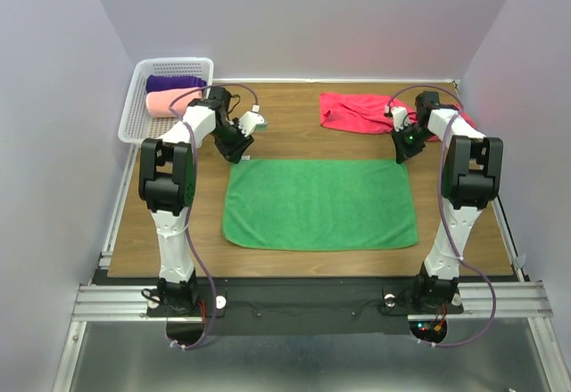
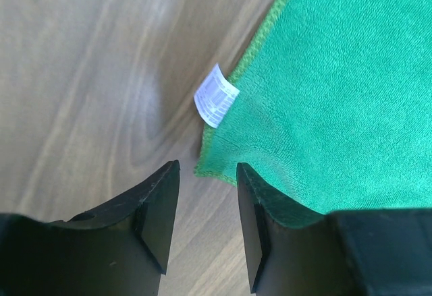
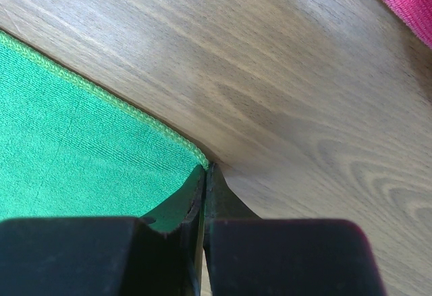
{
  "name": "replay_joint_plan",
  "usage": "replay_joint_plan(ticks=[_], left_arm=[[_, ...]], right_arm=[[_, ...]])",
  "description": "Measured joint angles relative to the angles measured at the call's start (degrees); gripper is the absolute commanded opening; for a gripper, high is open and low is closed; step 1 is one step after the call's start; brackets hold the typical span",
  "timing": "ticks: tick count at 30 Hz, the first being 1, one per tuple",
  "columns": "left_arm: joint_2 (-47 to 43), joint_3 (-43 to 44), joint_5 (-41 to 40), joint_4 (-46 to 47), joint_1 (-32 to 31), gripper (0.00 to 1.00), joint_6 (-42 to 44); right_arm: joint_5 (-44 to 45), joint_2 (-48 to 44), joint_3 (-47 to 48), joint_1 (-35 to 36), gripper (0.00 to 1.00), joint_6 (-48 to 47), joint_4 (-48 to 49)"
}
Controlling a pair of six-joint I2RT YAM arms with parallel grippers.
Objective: Roll the towels
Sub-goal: Flatten the towel, then fold the towel
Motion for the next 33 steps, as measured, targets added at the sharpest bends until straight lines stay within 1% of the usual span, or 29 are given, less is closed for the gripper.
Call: replay_joint_plan(ticks=[8,9,10,11,13,14,16,17,19,24,33], left_arm=[[0.9,0.6,0.0,-0.7,0.0,0.5,0.4],[1.1,0.6,-0.1,-0.8,0.0,0.46,0.4],[1.5,0.6,-0.3,-1.1,0.0,0.46,0.6],[1.5,0.6,-0.4,-1.2,0.0,0.39,0.6],[1.6,0.6,-0.5,-1.1,0.0,0.31,0.6],[1.6,0.6,-0.6,-1.1,0.0,0.23,0.6],[1.7,0.6,-0.6,-0.9,0.0,0.15,0.5],[1.9,0.6,-0.6,-0.8,0.0,0.08,0.5],[2.2,0.7,-0.6,-0.7,0.0,0.0,0.4],[2.4,2.5,-0.6,-1.4,0.5,0.0,0.1],[3.2,12.2,-1.2,-2.4,2.8,0.0,0.1]], right_arm=[[0.0,0.0,0.0,0.0,0.01,0.0,0.0],[0.0,0.0,0.0,0.0,0.01,0.0,-0.1],[0.0,0.0,0.0,0.0,0.01,0.0,-0.1],[0.0,0.0,0.0,0.0,0.01,0.0,-0.1],[0.0,0.0,0.0,0.0,0.01,0.0,-0.1],[0.0,0.0,0.0,0.0,0.01,0.0,-0.1],[0.0,0.0,0.0,0.0,0.01,0.0,-0.1],[-0.1,0.0,0.1,0.0,0.01,0.1,-0.1],[-0.4,0.0,0.2,0.0,0.01,0.3,-0.2],[-1.1,1.3,4.0,-0.4,0.01,1.5,-2.2],[-1.3,4.0,15.6,-1.2,0.0,3.1,-2.5]])
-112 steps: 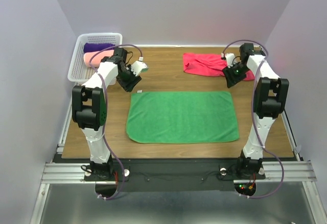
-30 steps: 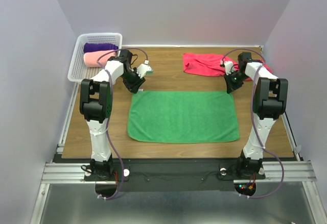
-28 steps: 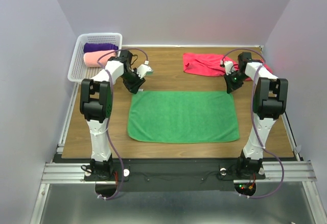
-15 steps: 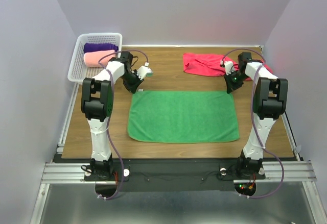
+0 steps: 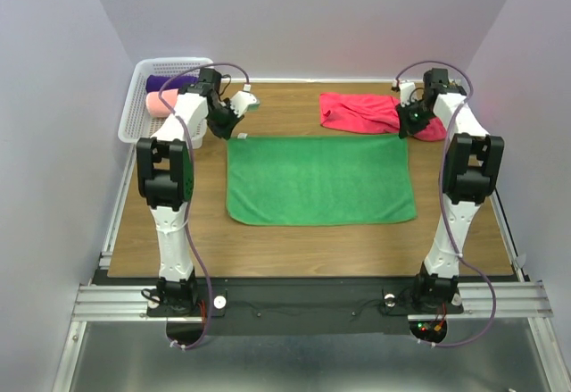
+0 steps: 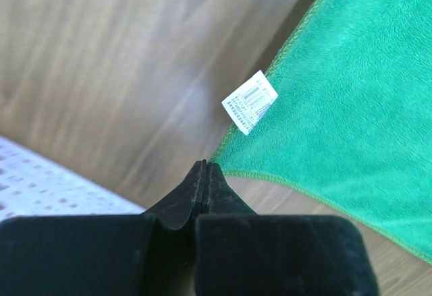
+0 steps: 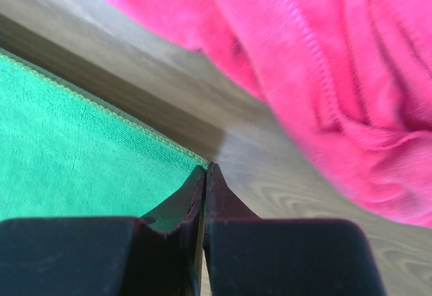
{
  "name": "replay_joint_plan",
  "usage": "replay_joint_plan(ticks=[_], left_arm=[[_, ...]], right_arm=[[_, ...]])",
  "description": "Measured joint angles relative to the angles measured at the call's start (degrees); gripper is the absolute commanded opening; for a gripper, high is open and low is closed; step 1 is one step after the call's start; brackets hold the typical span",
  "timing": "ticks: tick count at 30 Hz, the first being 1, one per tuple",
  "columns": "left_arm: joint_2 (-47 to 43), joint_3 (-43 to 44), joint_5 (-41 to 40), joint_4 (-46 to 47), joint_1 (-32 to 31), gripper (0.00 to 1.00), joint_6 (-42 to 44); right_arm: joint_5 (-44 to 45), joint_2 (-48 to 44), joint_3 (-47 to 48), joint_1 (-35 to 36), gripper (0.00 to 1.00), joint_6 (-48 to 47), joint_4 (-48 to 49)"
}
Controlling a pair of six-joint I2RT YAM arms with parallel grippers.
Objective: Roll the towels
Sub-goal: Fold the towel
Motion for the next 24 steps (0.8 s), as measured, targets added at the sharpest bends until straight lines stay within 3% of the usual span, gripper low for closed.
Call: replay_joint_plan(ticks=[7,16,17,20,24], left_arm=[[-0.8,0.4,0.6,-0.2,0.7,0.0,1.3],[-18.4,-19.6,1.3,-1.7,0.7,0.0,7.4],[-20.2,-21.6,1.2,-1.4,0.7,0.03,7.5],[-22.9,-25.5,1.0,0.4,0.6,0.27,7.0],[-19.9,-22.4,1.3,1.8,0.2,0.5,4.8]], right_arm=[[-2.5,-0.9,-0.2,-1.7,0.0,-1.6,0.5],[-5.1,-15.3,-18.2,-3.3,0.01,-10.4,-1.6],[-5.3,-16.2,-18.8,-3.3,0.01,-10.9,-1.7],[-6.3,-17.4,-19.4,-3.3,0.0,-12.0,-1.6],[-7.0,-14.6,-17.4,-3.3,0.01,-11.5,-1.6]])
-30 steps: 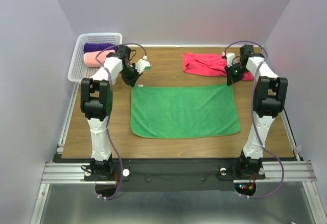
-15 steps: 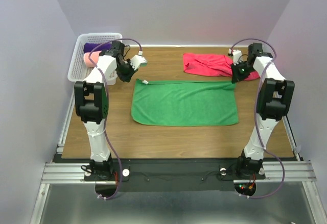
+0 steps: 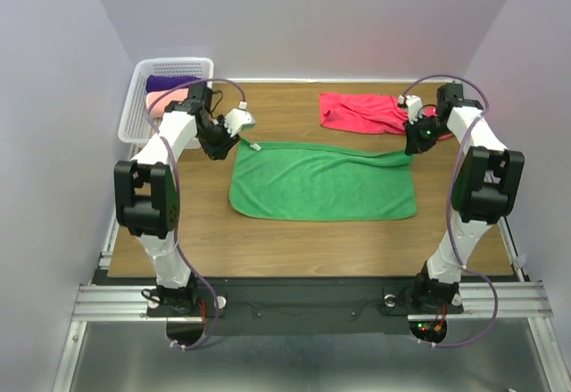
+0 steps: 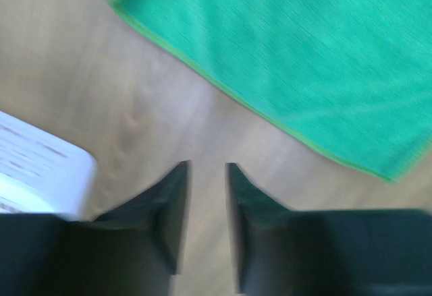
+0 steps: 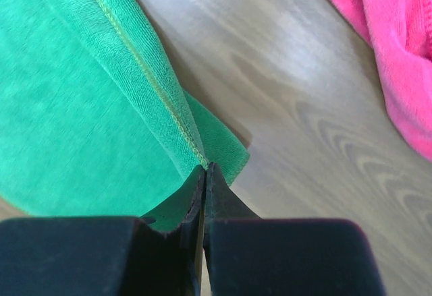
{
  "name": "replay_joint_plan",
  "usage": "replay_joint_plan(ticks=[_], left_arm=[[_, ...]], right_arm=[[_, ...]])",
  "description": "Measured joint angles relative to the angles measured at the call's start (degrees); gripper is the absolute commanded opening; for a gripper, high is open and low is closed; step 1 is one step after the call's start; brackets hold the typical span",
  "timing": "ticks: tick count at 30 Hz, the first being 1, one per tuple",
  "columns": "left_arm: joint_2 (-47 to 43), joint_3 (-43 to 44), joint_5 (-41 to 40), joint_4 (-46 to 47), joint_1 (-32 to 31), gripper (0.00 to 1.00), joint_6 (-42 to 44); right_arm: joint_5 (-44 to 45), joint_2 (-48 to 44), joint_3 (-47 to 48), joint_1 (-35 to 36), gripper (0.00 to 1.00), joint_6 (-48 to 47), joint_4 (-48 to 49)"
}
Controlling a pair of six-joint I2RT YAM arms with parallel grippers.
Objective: Roll the towels
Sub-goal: Fold the towel
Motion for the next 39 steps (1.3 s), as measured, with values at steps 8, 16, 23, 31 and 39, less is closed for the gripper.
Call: replay_joint_plan(ticks=[8,16,23,31,39], left_arm=[[8.5,10.0,-0.7,1.9,-2.7,0.55,5.4],[9.0,6.7,-1.7,3.3,-6.8,0.55,20.2],[10.0,6.1,-3.5,5.8,-7.2,0.54,26.6],[12.1,6.2,-4.4,8.5,-7.2,0.52,31.0],[16.5,7.5,-4.7,8.5,-7.5,0.47,32.6]], right_arm=[[-0.2,3.8,3.2,0.0,0.01,1.4,0.0],[-0.2,4.9,6.4,0.0,0.01,1.8,0.0],[-0.2,5.5,6.5,0.0,0.01,1.8,0.0],[-0.2,6.9,7.5,0.0,0.01,1.8,-0.1],[-0.2,8.0,8.3,0.0,0.01,1.8,-0.3]])
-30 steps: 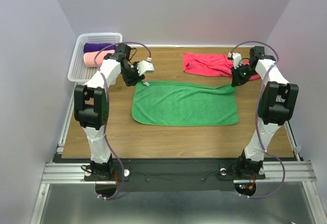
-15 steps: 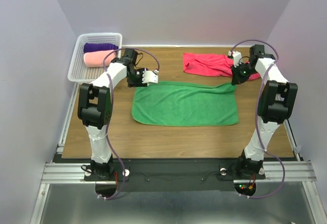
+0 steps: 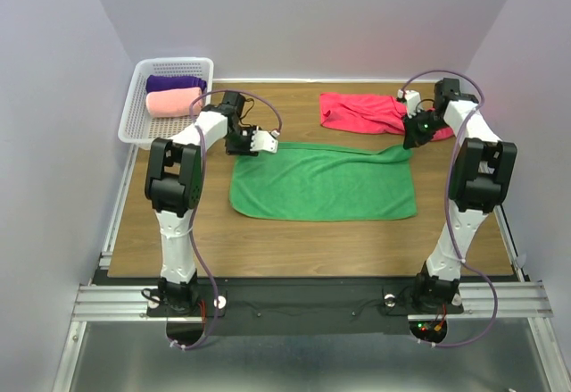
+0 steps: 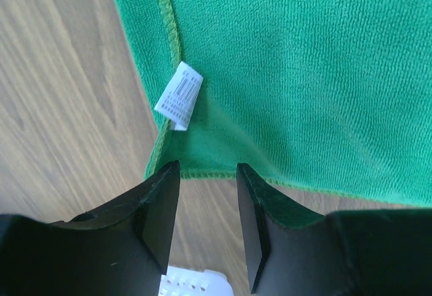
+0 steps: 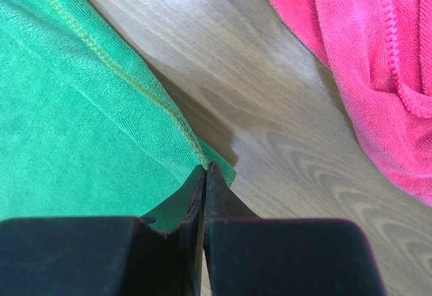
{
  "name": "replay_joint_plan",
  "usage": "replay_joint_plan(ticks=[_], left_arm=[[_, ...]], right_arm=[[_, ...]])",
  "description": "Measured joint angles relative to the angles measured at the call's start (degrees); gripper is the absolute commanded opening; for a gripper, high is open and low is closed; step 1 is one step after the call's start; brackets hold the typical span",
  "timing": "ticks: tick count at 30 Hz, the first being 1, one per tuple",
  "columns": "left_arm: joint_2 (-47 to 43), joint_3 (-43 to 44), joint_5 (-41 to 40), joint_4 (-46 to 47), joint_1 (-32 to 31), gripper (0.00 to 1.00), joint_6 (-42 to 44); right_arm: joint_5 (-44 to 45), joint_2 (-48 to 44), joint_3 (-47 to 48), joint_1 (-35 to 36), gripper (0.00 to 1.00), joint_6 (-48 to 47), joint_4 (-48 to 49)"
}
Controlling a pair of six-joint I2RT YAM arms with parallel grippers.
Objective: Roll the towels
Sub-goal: Fold the towel
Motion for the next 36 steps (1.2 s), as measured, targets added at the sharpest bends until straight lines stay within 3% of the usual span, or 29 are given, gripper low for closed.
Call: replay_joint_plan(ticks=[5,11,15,33,35,36], left_arm=[[0.6,0.2,-0.3,0.1,-0.7,0.36,0.0],[0.6,1.4,-0.5,0.3,-0.8,0.08,0.4],[0.6,1.9,-0.9,0.2,-0.8,0.01,0.6],[2.8,7.1,-0.4,-2.5,-0.3,0.0,-1.4],[2.2,7.1,0.0,-2.6,-0.1,0.16,-1.7],[1.7,7.1,0.3,-2.7,0.1,0.33,-1.9]], right_arm=[[0.2,0.8,0.5,0.0,0.01,0.0,-0.3],[0.2,1.2,0.5,0.0,0.0,0.0,-0.7],[0.2,1.2,0.6,0.0,0.01,0.0,-0.8],[0.8,1.5,3.2,0.0,0.01,0.0,-1.2],[0.9,1.5,4.2,0.0,0.01,0.0,-1.2],[0.9,1.5,4.6,0.0,0.01,0.0,-1.2]])
